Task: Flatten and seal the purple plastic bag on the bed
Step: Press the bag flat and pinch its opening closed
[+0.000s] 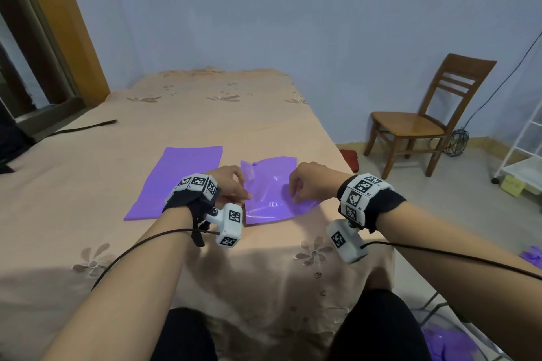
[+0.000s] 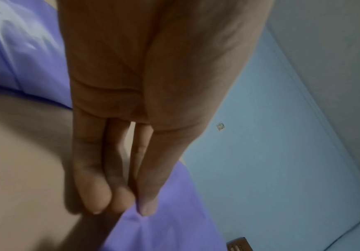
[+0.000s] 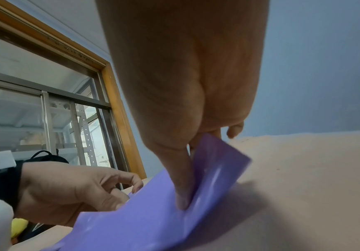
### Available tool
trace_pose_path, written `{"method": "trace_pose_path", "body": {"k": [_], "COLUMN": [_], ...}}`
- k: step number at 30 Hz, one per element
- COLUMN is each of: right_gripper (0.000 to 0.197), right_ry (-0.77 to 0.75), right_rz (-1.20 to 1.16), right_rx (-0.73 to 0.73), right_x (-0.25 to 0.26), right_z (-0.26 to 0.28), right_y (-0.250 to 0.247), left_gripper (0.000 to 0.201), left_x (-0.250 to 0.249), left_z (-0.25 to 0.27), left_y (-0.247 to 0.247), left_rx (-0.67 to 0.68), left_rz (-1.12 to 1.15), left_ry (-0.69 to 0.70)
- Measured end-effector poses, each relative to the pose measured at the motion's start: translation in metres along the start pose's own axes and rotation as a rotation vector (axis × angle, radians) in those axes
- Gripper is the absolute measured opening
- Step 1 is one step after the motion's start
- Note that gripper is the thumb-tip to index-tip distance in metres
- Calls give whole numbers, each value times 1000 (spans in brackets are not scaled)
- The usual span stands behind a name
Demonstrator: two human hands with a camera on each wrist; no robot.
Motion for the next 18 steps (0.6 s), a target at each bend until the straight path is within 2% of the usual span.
{"method": "trace_pose_path", "body": {"k": [2,7,10,13,15,18], "right_gripper": [10,14,18,26,29,27], "right_ry": [-1,35,39,0,-11,-64], "right_rz": [-5,-118,-173,-136,-154,-118], "right_rx": [-31,-103,-107,10,83,122], "right_x": [0,-7,-6,0,4,14], "right_z": [-5,-16,-17,-14,-11,-6], "right_y": [-3,-11,-15,-12,-9,-8], "left_gripper": [32,30,28,28,34,39], "left_x": [-2,-6,-5,-2,2,11], "left_z": [-7,-24,-21,-18,-17,-9], "left_y": [-2,-11,-7,-2,-1,1], "left_rx": [-38,-163,-90,17,66,143], "left_rz": [29,53,54,26,34,3], "left_ry": [1,-7,-63,-92,-100,-151]}}
Point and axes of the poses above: each hand's wrist, its own z-axis away from the middle knuckle, its own y-axis out of the palm, x = y × z, the point moved 7 cm from there along -z, towards the middle knuckle, and after that the axes turned 12 degrees about -x, right-handed, at the moved point
